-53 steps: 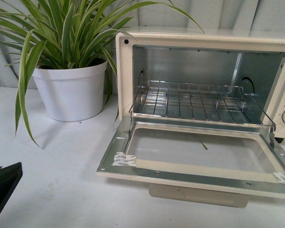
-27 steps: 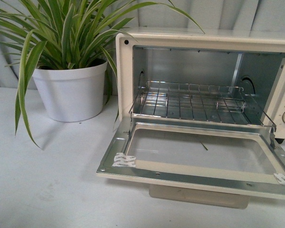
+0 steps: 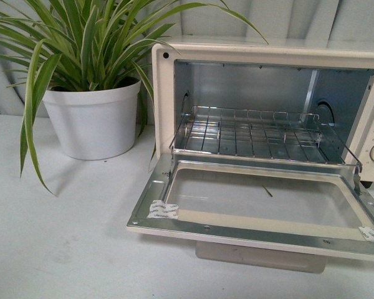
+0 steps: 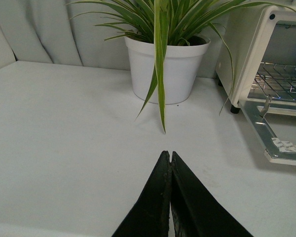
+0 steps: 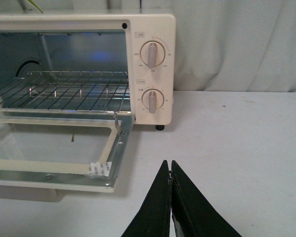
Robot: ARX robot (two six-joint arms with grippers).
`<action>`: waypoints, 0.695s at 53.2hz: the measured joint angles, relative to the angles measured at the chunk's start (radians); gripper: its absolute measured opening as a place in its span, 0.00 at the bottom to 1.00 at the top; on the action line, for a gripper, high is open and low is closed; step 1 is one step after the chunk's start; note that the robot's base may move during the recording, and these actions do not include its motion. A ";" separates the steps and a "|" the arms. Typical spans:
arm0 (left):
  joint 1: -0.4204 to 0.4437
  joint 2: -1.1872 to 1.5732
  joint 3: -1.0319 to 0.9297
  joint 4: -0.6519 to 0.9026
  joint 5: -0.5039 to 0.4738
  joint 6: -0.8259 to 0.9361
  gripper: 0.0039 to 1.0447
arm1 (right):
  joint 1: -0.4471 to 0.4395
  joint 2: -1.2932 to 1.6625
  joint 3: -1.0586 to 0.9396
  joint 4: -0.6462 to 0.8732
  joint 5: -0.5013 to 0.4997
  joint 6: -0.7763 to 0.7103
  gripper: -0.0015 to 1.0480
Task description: Open oven
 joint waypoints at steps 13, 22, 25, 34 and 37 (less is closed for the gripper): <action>0.199 -0.022 0.000 -0.024 0.183 0.000 0.04 | -0.001 0.000 0.000 0.000 -0.005 0.000 0.01; 0.204 -0.023 0.000 -0.024 0.196 0.000 0.04 | -0.002 0.000 0.000 0.000 -0.005 0.000 0.01; 0.204 -0.023 0.000 -0.024 0.196 0.000 0.04 | -0.002 0.000 0.000 0.000 -0.005 0.000 0.01; 0.204 -0.023 0.000 -0.024 0.196 0.000 0.06 | -0.002 0.000 0.000 0.000 -0.004 0.000 0.01; 0.205 -0.023 0.000 -0.024 0.196 0.000 0.16 | -0.002 0.000 0.000 0.000 -0.005 -0.002 0.08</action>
